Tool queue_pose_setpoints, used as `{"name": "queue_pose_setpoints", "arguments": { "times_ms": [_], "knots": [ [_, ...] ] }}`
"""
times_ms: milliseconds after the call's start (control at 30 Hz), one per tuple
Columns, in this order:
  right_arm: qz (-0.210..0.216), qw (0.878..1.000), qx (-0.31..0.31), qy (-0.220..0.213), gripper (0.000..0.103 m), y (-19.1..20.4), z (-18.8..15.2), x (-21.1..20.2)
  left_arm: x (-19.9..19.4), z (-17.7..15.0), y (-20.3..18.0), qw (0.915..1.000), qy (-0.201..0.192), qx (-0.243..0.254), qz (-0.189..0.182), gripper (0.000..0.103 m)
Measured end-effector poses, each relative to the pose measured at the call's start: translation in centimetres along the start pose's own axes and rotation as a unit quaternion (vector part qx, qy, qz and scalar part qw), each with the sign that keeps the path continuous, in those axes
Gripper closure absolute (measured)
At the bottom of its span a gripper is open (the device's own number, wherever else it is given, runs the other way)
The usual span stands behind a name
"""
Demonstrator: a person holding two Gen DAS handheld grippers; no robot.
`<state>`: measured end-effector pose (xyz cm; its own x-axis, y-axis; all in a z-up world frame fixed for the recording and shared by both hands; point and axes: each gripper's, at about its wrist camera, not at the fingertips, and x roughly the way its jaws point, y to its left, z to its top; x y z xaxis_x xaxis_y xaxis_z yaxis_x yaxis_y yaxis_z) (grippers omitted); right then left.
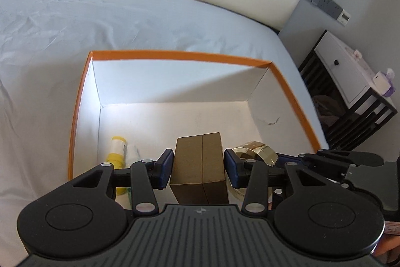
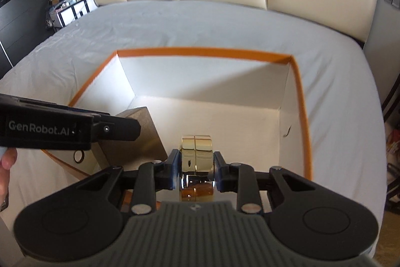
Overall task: Organize rigid objects
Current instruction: 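Lower the brown box and gold roll into the orange box and release both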
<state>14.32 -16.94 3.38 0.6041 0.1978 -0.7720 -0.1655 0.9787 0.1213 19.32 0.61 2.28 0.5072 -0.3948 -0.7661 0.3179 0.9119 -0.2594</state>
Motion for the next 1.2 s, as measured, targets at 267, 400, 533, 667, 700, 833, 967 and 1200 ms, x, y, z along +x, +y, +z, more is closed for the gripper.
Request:
{"name": "queue_pose_setpoints", "arguments": {
  "times_ms": [267, 400, 533, 667, 700, 833, 967, 1200],
  "knots": [
    [0.016, 0.999, 0.016, 0.045, 0.076, 1.1, -0.3, 2.6, 2.2, -1.2, 1.8, 0.9987, 0.043, -0.028, -0.003, 0.053],
    [0.030, 0.997, 0.036, 0.061, 0.075, 0.6, 0.1, 3.2, 2.7, -1.3, 2.8, 0.9968, 0.058, -0.054, -0.012, 0.053],
    [0.008, 0.996, 0.042, 0.076, 0.075, 0.5, 0.1, 3.7, 3.8, -1.5, 3.4, 0.9940, 0.084, -0.069, -0.006, 0.053],
    [-0.010, 0.996, 0.041, 0.081, 0.075, 0.4, 0.1, 3.8, 3.9, -1.8, 2.5, 0.9950, 0.089, -0.044, 0.008, 0.053],
    [-0.011, 0.996, 0.040, 0.081, 0.075, 0.4, 0.2, 3.8, 3.8, -1.9, 2.2, 0.9954, 0.087, -0.036, 0.014, 0.053],
    [-0.030, 0.997, 0.018, 0.076, 0.075, 0.8, 0.3, 3.4, 3.5, -2.0, 1.6, 0.9963, 0.079, -0.020, 0.026, 0.053],
    [-0.024, 0.998, 0.000, 0.062, 0.075, 1.4, 0.5, 2.5, 2.8, -2.1, 1.8, 0.9972, 0.065, -0.028, 0.024, 0.050],
    [0.001, 0.997, 0.021, 0.070, 0.075, 1.5, 0.5, 2.2, 0.9, -2.3, 2.7, 0.9979, 0.031, -0.051, 0.026, 0.047]
  ]
}}
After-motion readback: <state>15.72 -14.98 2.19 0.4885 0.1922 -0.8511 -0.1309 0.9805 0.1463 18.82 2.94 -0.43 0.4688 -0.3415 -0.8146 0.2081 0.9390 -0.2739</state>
